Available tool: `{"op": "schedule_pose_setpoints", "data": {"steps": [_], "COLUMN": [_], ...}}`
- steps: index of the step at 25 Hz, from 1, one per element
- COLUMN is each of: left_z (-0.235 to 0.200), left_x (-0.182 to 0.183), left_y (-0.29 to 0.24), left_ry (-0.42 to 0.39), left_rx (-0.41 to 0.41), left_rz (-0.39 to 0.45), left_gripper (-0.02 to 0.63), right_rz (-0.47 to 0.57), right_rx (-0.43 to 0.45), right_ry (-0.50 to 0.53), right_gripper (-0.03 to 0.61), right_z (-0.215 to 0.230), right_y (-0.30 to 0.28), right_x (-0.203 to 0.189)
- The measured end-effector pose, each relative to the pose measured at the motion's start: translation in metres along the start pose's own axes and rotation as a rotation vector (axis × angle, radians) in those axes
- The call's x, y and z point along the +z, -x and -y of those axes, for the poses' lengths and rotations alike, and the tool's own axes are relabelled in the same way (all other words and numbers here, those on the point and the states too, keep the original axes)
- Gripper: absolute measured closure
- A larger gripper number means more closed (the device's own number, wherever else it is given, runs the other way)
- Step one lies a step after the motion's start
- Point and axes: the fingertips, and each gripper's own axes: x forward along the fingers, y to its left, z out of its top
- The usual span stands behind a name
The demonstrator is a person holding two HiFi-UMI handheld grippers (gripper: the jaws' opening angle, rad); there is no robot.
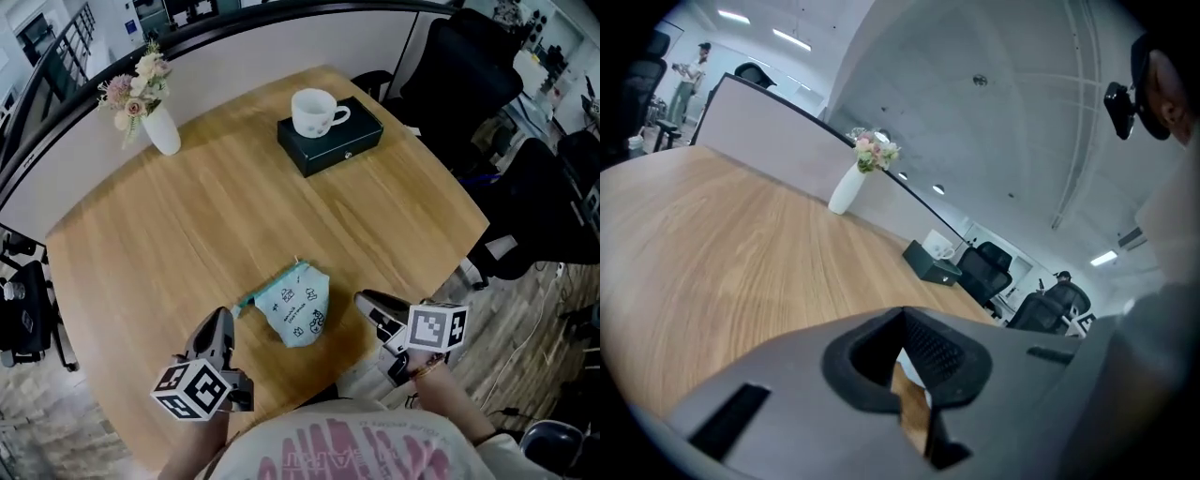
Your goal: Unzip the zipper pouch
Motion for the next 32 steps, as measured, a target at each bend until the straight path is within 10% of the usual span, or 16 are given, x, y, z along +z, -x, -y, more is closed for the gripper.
{"op": "schedule_pose_setpoints", "data": {"steps": [23,32], "left_z": [-0.009,0.020], "left_x": [-0.011,-0.004], "left_y": [-0.016,0.016], "left_ry": [0.181,0.174], "left_rx": [0.074,0.120], "left_rz": [0.004,0.106], "left_gripper": [0.612,0.611], "right_rz": [-0.494,-0.518], "right_rx": [0.104,0.179], "right_ry": [-0.224,0.185], "right_gripper": [0.379,0.528], "right_z": [-0.019,-0.047], "right_y": [-0.137,-0.146], "right_x": [0.003,0.007]}}
